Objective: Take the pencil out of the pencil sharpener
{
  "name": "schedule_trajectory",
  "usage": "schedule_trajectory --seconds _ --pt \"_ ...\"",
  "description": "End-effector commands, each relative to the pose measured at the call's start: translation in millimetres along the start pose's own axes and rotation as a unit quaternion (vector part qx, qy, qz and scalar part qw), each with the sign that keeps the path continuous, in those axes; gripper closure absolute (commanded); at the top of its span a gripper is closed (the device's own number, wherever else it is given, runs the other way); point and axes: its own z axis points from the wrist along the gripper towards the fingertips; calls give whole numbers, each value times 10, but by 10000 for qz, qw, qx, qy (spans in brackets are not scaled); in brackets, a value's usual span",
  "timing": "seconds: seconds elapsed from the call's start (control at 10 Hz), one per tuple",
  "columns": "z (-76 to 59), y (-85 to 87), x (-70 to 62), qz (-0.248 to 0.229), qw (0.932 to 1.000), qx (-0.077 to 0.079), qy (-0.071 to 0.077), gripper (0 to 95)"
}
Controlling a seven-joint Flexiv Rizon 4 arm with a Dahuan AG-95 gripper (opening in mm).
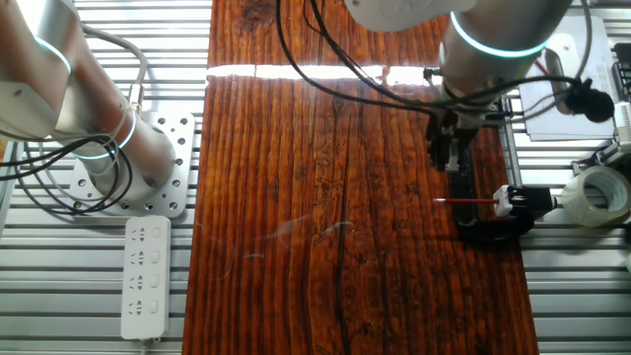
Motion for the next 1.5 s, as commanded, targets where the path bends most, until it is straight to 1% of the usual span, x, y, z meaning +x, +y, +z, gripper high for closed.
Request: schedule_trajectory --seconds 0.1,0.3,0.4,0.5,0.7,0.8,0.9,1.1,1.5 --pt "47 -6 -39 -26 10000 10 -62 950" --pt "99 -12 -63 -96 9999 9 -125 950" --pt "145 -22 -73 -148 9997 19 -203 950" --pt "167 -25 -88 -184 9996 10 -231 950" --pt "172 -23 -97 -271 9994 17 -220 950" --pt "177 -24 -97 -293 9994 11 -182 950" --pt "185 -25 -99 -311 9995 -8 -95 950" --pt "193 -21 -109 -290 9996 -13 -53 950" --pt "201 -21 -113 -287 9996 -9 -22 950"
